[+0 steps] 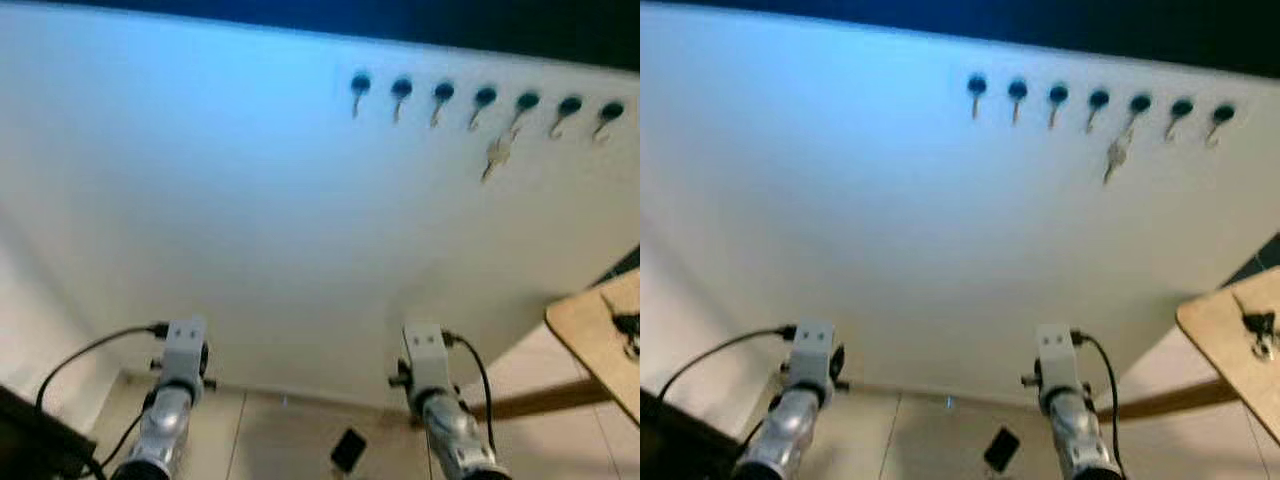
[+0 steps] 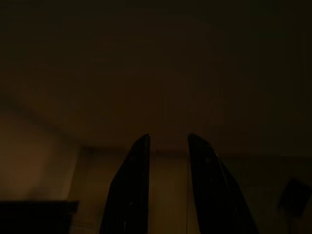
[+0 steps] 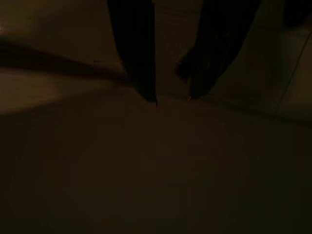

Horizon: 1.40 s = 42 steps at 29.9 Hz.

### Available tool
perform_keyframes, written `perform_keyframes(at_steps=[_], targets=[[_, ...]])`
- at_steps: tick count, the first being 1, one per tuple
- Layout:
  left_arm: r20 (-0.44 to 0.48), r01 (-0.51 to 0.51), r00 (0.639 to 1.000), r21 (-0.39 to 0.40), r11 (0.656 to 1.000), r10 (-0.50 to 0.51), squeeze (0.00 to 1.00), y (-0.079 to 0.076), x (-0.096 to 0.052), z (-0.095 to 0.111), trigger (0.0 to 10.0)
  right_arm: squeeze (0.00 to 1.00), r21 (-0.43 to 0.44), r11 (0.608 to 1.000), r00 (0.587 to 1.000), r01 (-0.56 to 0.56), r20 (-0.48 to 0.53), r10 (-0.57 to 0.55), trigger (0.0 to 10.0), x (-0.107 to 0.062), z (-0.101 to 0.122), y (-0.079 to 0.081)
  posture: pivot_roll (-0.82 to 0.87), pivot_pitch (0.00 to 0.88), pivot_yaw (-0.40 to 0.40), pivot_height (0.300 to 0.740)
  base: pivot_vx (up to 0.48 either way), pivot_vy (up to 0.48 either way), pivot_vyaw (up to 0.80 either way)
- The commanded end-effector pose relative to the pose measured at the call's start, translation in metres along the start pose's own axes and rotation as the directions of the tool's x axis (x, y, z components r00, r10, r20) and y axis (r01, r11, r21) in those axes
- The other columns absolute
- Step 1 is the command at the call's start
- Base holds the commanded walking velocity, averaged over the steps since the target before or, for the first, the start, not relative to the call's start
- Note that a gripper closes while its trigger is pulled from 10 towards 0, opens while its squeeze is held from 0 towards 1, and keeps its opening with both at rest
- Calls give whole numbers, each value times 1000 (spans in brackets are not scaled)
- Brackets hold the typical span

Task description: Hang keys on a hook

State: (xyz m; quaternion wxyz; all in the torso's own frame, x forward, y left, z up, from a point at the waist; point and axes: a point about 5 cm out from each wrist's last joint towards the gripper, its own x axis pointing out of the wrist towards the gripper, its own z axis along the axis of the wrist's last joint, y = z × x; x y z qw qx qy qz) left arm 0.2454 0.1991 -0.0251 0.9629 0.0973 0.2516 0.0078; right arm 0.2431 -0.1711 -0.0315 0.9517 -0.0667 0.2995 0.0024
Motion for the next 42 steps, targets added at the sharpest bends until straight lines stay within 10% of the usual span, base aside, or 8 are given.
perform_keyframes(at_steps=[1, 10, 36, 37, 38, 39, 42], targets=[[-44, -5, 999, 36, 999, 6, 0, 2, 0, -8, 10000, 0, 25, 999, 998, 20, -58, -19, 10000, 0, -11, -7, 77, 53, -68, 740, 0, 0, 0], [-135, -83, 988, -79, 993, 72, 0, 6, -1, -21, 10000, 0, 50, 997, 987, 62, -151, -54, 10000, -3, -36, -14, 68, 69, -62, 740, 0, 0, 0], [-152, 5, 988, -62, 998, -14, 0, 1, -3, -29, 10000, 0, 34, 999, 983, -33, -182, 39, 10000, -12, -59, -7, 79, 31, -63, 740, 0, 0, 0], [-158, 0, 987, -60, 998, -9, 459, 3, -5, -33, 10000, 0, 50, 998, 982, -27, -186, 36, 10000, -15, -64, -7, 75, 28, -55, 740, 0, 0, 0], [-158, 0, 987, -60, 998, -9, 459, 3, -5, -33, 10000, 0, 50, 998, 982, -27, -186, 36, 10000, -15, -64, -7, 75, 28, -55, 740, 0, 0, 0], [-158, -3, 987, -71, 997, -8, 1000, 4, -6, -35, 10000, 969, 75, 997, 982, -22, -184, 35, 10000, -17, -67, -7, 75, 28, -55, 740, 0, 0, 0], [-146, 2, 989, -92, 996, -16, 1000, 3, -7, -36, 10000, 1000, 108, 994, 985, -9, -173, 28, 10000, -18, -68, -7, 79, 30, -51, 740, 0, 0, 0]])
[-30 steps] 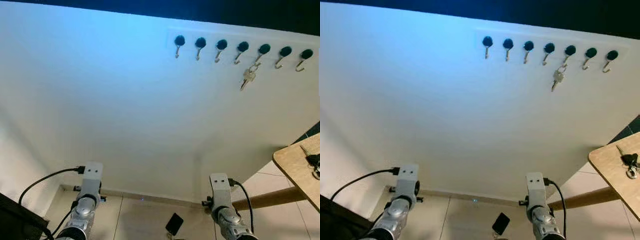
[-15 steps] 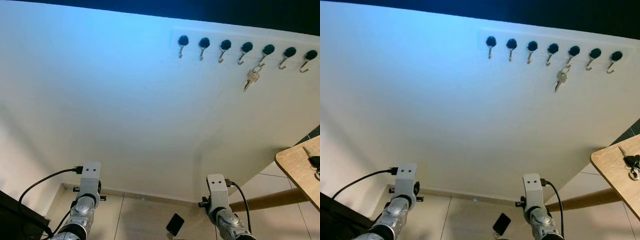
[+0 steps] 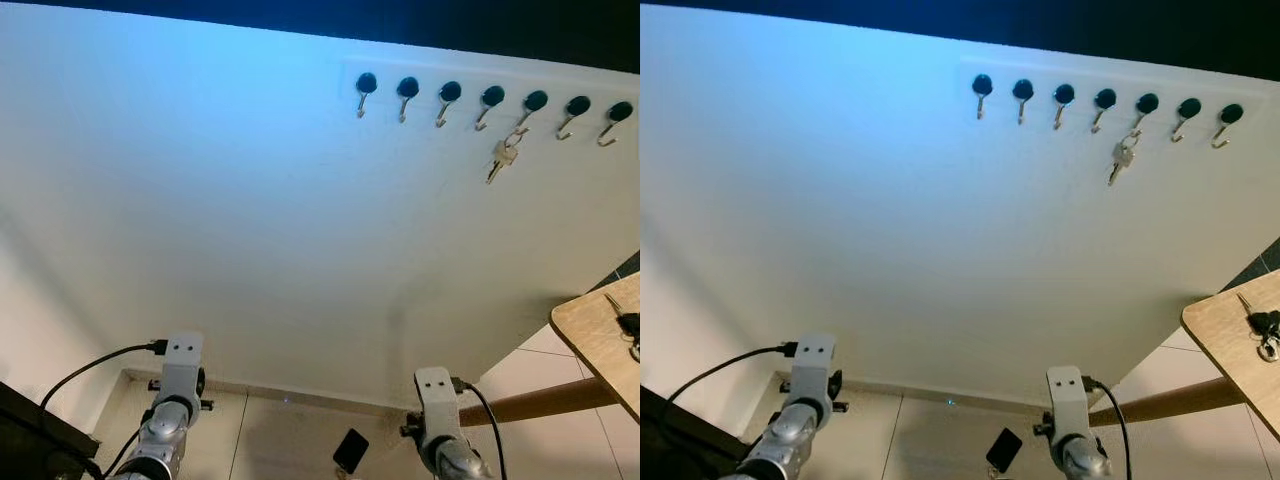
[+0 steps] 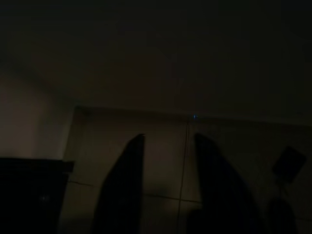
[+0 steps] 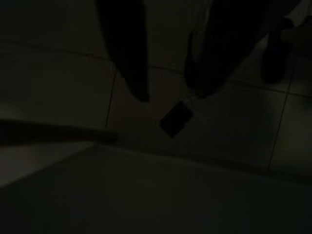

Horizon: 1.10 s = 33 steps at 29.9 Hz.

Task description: Hang keys on a hook

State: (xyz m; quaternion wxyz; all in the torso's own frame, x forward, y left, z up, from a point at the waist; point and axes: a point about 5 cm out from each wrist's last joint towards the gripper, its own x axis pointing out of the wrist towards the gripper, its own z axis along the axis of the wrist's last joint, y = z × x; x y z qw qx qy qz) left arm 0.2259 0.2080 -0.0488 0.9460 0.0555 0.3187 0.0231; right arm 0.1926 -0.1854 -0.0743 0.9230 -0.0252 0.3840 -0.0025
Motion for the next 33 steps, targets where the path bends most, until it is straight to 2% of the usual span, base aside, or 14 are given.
perform_keyframes(at_steps=[1, 3, 5, 6, 7, 13, 14, 17, 18, 19, 20, 24, 32, 33], targets=[[-2, 8, 1000, -7, 1000, -9, 1000, 0, -2, -5, 10000, 1000, 42, 999, 1000, 4, 7, -4, 10000, -2, -3, 0, 79, 30, -51, 740, 0, 0, 0], [-6, 6, 1000, -2, 1000, -6, 1000, -1, -2, -6, 10000, 1000, 34, 999, 1000, -3, -1, 3, 10000, -2, -5, 2, 86, 36, -46, 740, 0, 0, 0], [-15, 13, 1000, 6, 1000, -13, 1000, -2, -3, -9, 10000, 1000, -26, 1000, 1000, -11, -29, 10, 10000, -3, -11, 8, 88, 33, -45, 740, 0, 0, 0], [-17, 18, 1000, 10, 1000, -18, 271, -3, -4, -10, 10000, 106, -39, 999, 999, -15, -36, 14, 10000, -3, -12, 11, 88, 33, -45, 740, 0, 0, 0], [-17, 24, 1000, 10, 1000, -24, 0, -4, -4, -10, 10000, 0, -48, 999, 999, -18, -37, 16, 10000, -3, -13, 13, 87, 31, -47, 740, 0, 0, 0], [-26, 37, 999, -6, 999, -37, 0, -6, -5, -14, 10000, 0, -75, 996, 998, -57, -38, 54, 10000, -4, -16, 23, 91, 25, -56, 740, 0, 0, 0], [-24, 43, 999, -14, 999, -44, 0, -8, -6, -14, 0, 0, -82, 994, 996, -78, -38, 75, 0, -5, -17, 25, 91, 25, -56, 740, 0, 0, 0], [-13, 44, 999, -4, 999, -44, 0, -8, -6, -14, 0, 0, -104, 991, 996, -87, -45, 82, 0, -6, -19, 25, 97, 23, -62, 740, 0, 0, 0], [-2, 32, 999, 6, 999, -32, 0, -8, -6, -13, 39, 0, -126, 989, 996, -83, -49, 77, 1647, -6, -20, 24, 98, 22, -63, 740, 0, 0, 0], [1, 18, 1000, 19, 1000, -18, 0, -7, -6, -13, 8353, 0, -130, 988, 996, -82, -53, 75, 10000, -6, -20, 24, 101, 21, -65, 740, 0, 0, 0], [0, 9, 1000, 29, 1000, -9, 0, -6, -6, -13, 9922, 0, -135, 987, 996, -82, -56, 75, 10000, -6, -20, 23, 102, 21, -66, 740, 0, 0, 0], [-8, 6, 1000, 54, 999, -5, 0, -4, -7, -15, 10000, 0, -168, 982, 994, -85, -76, 73, 10000, -7, -24, 23, 107, 17, -70, 740, 0, 0, 0], [-7, 1, 1000, 48, 999, 0, 0, -3, -8, -17, 10000, 0, -169, 985, 995, -40, -100, 23, 10000, -7, -27, 17, 109, 11, -74, 740, 0, 0, 0], [-4, 2, 1000, 31, 1000, -2, 1000, -2, -8, -17, 10000, 1000, -148, 987, 994, -57, -97, 43, 10000, -7, -26, 18, 110, 6, -77, 740, 0, 0, 0]])
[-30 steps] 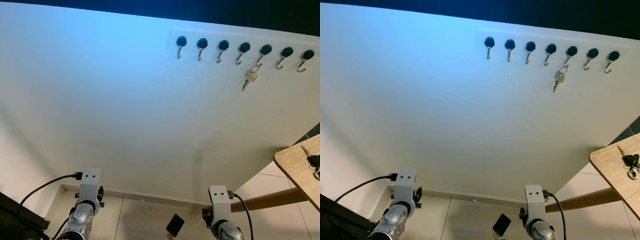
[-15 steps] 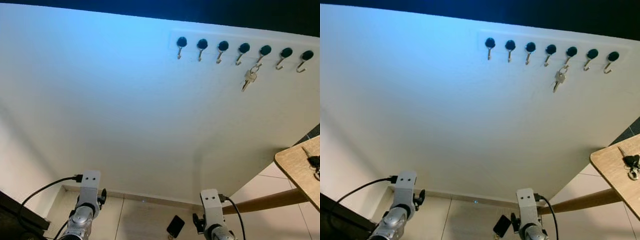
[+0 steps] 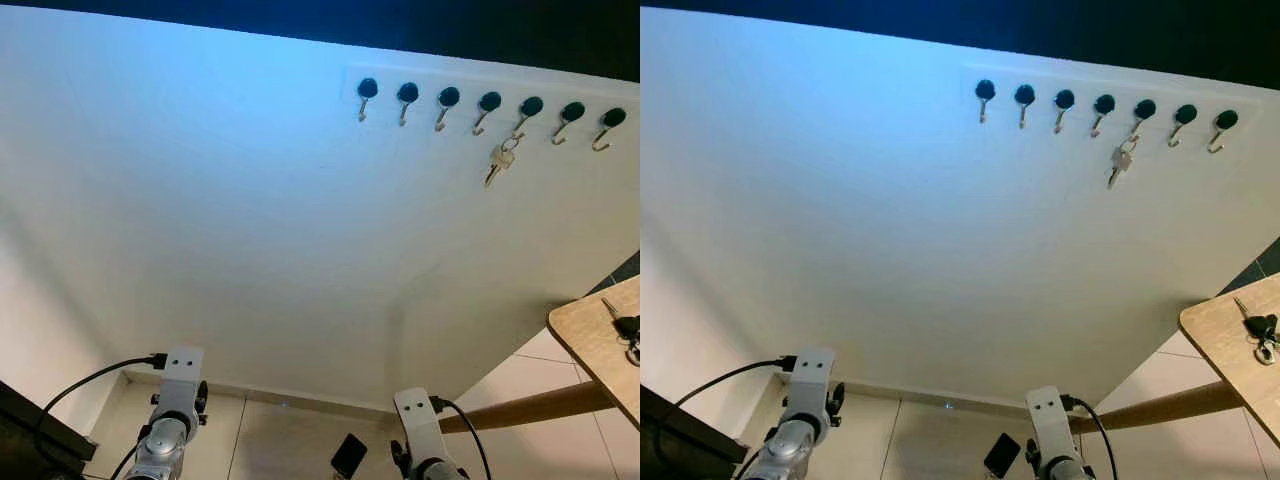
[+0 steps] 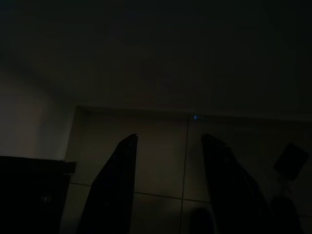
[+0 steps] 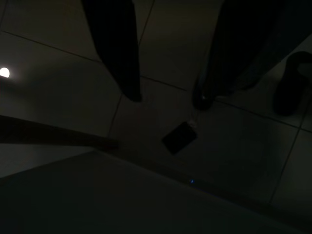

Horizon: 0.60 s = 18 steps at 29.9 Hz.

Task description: Hang keys on a hook

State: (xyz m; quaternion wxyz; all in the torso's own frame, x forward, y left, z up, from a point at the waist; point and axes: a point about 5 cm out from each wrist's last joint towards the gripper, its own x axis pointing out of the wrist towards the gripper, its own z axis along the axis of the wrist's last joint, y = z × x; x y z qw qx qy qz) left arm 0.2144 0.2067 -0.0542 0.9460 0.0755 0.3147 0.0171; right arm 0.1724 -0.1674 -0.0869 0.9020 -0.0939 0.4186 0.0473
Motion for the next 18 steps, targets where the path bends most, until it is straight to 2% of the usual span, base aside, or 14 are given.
perform_keyframes(at_steps=[1, 5, 13, 14, 16, 17, 18], targets=[[-13, 4, 1000, -10, 1000, -4, 1000, -1, -2, -6, 10000, 1000, 15, 1000, 1000, -12, -15, 12, 10000, -1, -4, -1, 110, 6, -77, 740, 0, 0, 0], [2, 13, 1000, -34, 999, -13, 1000, -3, -2, -3, 10000, 1000, 25, 999, 999, -33, -3, 33, 10000, -1, -2, -1, 116, 0, -83, 740, 0, 0, 0], [4, -9, 1000, -27, 1000, 9, 1000, -2, 1, 1, 10000, 1000, 9, 1000, 1000, 7, -10, -7, 10000, 1, 2, -8, 112, 0, -80, 740, 0, 0, 0], [3, -10, 1000, -40, 999, 10, 1000, -1, 1, 1, 8588, 678, 24, 1000, 1000, 10, -9, -10, 10000, 1, 3, -9, 111, 0, -77, 740, 0, 0, 0], [4, -7, 1000, -50, 999, 8, 1000, -1, 1, 1, 8588, 678, 36, 999, 1000, 9, -7, -9, 10000, 1, 3, -10, 111, 0, -77, 740, 0, 0, 0], [11, 0, 1000, -59, 998, 0, 86, -1, 1, 3, 0, 8, 59, 998, 1000, 7, -1, -7, 0, 1, 3, -11, 110, 0, -75, 740, 0, 0, 0], [11, 0, 1000, -59, 998, 0, 86, -1, 1, 3, 0, 8, 59, 998, 1000, 7, -1, -7, 0, 1, 3, -11, 110, 0, -75, 740, 0, 0, 0]])
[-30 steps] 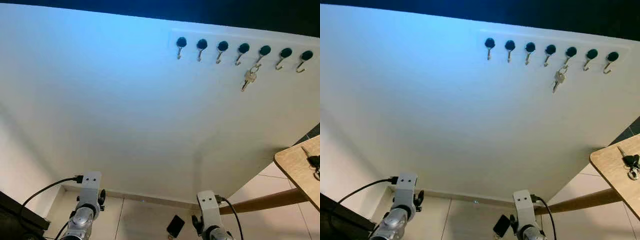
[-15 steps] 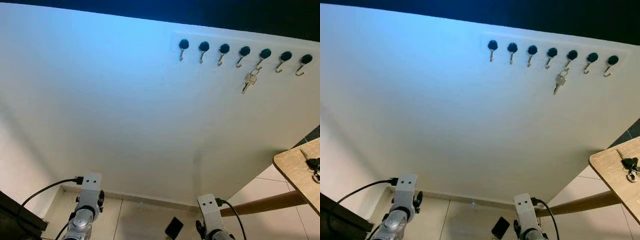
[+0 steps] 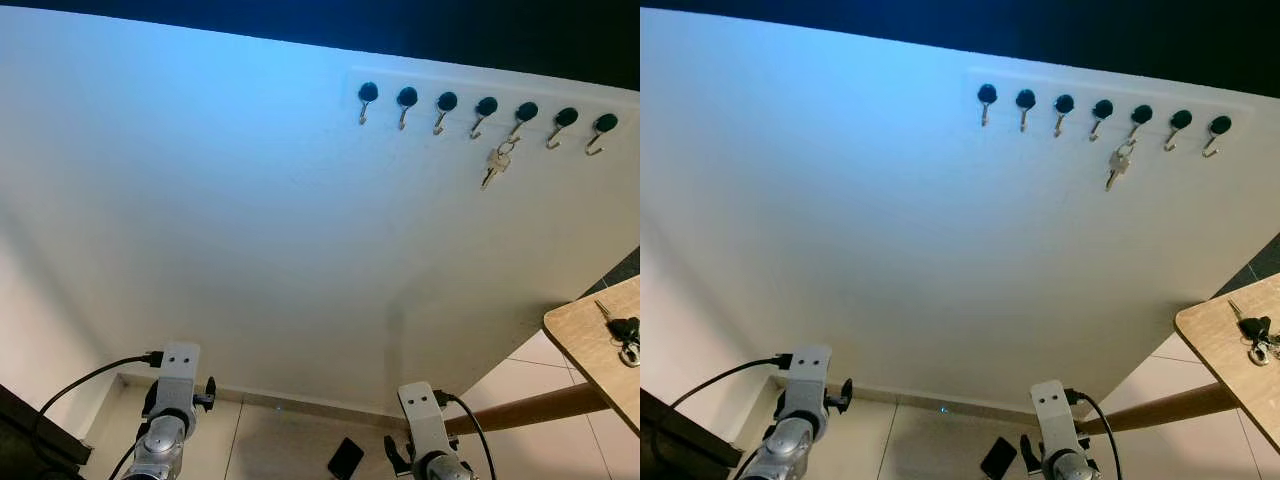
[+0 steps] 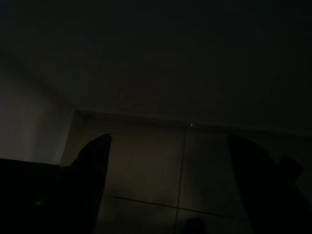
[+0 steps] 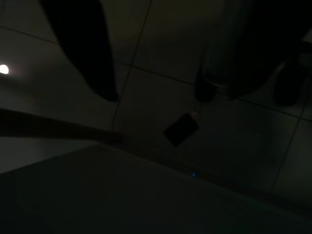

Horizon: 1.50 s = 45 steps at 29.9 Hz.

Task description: Hang keys on a hook

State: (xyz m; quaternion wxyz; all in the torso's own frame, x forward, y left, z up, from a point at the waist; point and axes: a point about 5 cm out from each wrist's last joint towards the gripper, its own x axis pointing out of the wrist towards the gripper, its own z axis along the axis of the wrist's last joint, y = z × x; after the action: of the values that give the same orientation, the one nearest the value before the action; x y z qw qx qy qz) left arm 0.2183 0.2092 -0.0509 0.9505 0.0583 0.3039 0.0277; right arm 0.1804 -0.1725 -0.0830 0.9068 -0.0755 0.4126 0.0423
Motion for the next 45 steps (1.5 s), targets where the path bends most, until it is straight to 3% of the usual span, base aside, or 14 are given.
perform_keyframes(at_steps=[1, 5, 6, 7, 8, 13, 21, 27, 35, 45], targets=[[-6, 3, 1000, -5, 1000, -3, 0, -3, 1, 0, 0, 0, 17, 1000, 1000, 18, -18, -17, 0, -1, -4, -6, 110, 0, -75, 740, 0, 0, 0], [-3, -4, 1000, -7, 1000, 4, 0, -2, 1, 1, 0, 0, 8, 999, 999, 35, -27, -35, 0, -2, -6, -9, 108, 0, -76, 740, 0, 0, 0], [-4, -4, 1000, -1, 1000, 4, 0, -2, 1, 1, 0, 0, 15, 999, 998, 52, -34, -52, 941, -2, -7, -10, 107, 0, -75, 740, 0, 0, 0], [-4, -4, 1000, -1, 1000, 4, 0, -2, 1, 1, 0, 0, 15, 999, 998, 52, -34, -52, 941, -2, -7, -10, 107, 0, -75, 740, 0, 0, 0], [-12, -22, 1000, 54, 998, 23, 0, 0, 1, 0, 10000, 0, 56, 995, 996, 84, -44, -81, 10000, -3, -10, -12, 101, 0, -67, 740, 0, 0, 0], [-12, -39, 999, 50, 998, 39, 0, 3, 1, 0, 10000, 0, 116, 987, 994, 110, -34, -107, 10000, -2, -7, -13, 98, 0, -57, 740, 0, 0, 0], [-9, -47, 999, 48, 998, 48, 0, 7, 3, 4, 10000, 0, 125, 984, 992, 124, -4, -124, 10000, 0, 2, -10, 86, 0, -49, 740, 0, 0, 0], [2, -33, 999, 55, 998, 33, 0, 1, 5, 8, 10000, 0, 127, 985, 992, 116, 25, -121, 10000, 2, 10, -8, 87, 5, -64, 740, 0, 0, 0], [14, 6, 1000, 68, 998, -7, 0, -6, 8, 15, 10000, 0, 127, 983, 989, 130, 51, -138, 10000, 3, 16, -15, 65, 0, -40, 740, 0, 0, 0], [-1, 45, 999, 116, 992, -45, 0, -8, 8, 13, 10000, 0, 123, 979, 984, 165, 43, -172, 10000, -1, 7, -26, 44, 0, -12, 740, 0, 0, 0]])
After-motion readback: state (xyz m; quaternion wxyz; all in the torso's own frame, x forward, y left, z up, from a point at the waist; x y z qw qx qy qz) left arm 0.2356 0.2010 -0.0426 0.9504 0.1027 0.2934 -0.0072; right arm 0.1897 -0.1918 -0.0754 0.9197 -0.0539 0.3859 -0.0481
